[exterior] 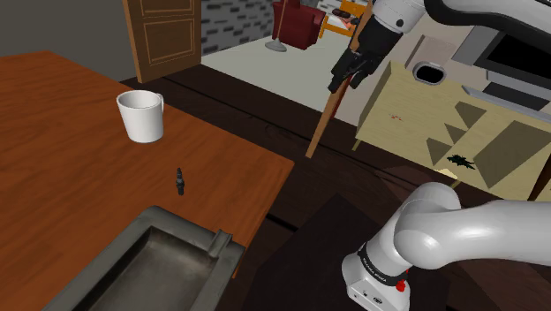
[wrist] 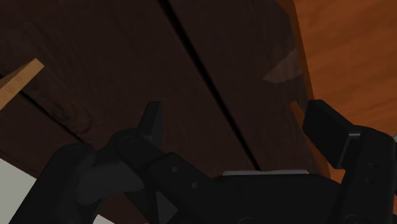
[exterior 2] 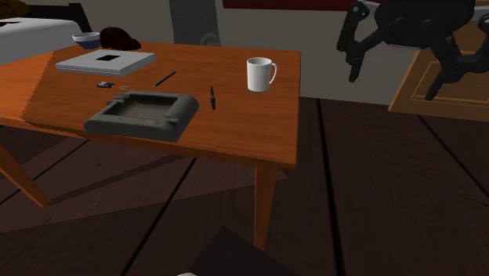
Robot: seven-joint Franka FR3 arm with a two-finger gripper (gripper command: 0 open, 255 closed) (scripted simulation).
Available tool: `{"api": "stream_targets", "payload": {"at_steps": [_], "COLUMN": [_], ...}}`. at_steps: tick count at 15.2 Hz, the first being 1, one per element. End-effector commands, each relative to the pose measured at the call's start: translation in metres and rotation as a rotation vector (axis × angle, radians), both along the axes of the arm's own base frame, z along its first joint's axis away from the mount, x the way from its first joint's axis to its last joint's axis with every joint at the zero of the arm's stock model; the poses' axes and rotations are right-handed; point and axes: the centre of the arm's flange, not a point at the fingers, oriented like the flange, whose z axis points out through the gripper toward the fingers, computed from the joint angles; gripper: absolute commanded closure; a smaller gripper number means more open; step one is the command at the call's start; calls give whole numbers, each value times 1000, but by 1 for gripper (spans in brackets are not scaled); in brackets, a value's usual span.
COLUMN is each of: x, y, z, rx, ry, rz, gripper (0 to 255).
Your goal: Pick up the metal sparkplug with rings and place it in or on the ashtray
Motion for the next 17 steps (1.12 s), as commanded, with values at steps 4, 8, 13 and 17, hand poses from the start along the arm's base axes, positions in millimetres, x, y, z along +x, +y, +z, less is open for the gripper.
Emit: {"api": "stream_targets", "payload": {"at_steps": [4,8,13,17], "x": [13,30,51,68], "y": [36,85,145,194], "z": [-10,-24,-42,-56], "rx": [6,14,23,31], "ry": [31,71,122,163], "rz": [-7,-15,-26,-35], "gripper": [0,0,0,0]}}
